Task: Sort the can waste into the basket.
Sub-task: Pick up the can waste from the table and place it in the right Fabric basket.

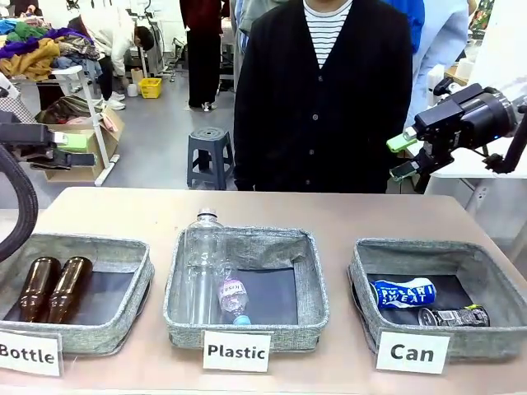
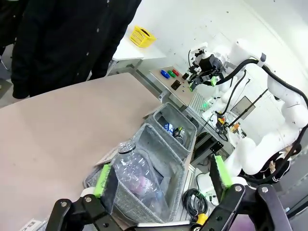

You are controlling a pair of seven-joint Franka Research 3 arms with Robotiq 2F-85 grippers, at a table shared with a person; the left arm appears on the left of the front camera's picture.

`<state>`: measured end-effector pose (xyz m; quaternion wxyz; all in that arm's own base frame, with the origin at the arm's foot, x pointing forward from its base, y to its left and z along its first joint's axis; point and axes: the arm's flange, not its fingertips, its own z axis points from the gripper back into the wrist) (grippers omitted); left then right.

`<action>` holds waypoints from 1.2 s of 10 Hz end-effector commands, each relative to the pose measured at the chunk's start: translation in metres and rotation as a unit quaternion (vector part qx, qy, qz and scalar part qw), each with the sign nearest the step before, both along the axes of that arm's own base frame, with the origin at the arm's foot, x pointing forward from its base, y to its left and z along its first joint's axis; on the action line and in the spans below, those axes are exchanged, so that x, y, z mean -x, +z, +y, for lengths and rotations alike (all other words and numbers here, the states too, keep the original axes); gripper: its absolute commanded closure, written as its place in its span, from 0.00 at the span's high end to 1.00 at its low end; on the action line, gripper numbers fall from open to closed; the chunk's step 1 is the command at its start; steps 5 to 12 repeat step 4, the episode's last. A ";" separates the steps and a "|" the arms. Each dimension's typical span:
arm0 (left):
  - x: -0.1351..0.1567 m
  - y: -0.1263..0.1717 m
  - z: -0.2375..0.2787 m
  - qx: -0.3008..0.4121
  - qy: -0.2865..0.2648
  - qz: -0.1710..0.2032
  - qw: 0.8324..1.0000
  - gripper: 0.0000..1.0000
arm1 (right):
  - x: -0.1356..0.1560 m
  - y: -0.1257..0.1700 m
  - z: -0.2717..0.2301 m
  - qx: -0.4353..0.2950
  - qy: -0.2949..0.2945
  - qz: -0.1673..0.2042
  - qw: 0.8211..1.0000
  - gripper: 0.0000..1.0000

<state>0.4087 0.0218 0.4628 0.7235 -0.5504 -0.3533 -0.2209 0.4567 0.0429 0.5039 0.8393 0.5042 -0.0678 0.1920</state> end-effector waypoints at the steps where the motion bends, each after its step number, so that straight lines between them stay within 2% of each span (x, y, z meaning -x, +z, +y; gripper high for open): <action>1: 0.003 0.000 0.001 0.000 -0.002 0.005 1.000 1.00 | 0.002 0.000 0.001 -0.007 0.000 -0.003 1.000 1.00; 12: 0.003 0.000 0.001 0.000 -0.002 0.005 1.000 1.00 | 0.002 0.000 0.001 -0.007 0.000 -0.003 1.000 1.00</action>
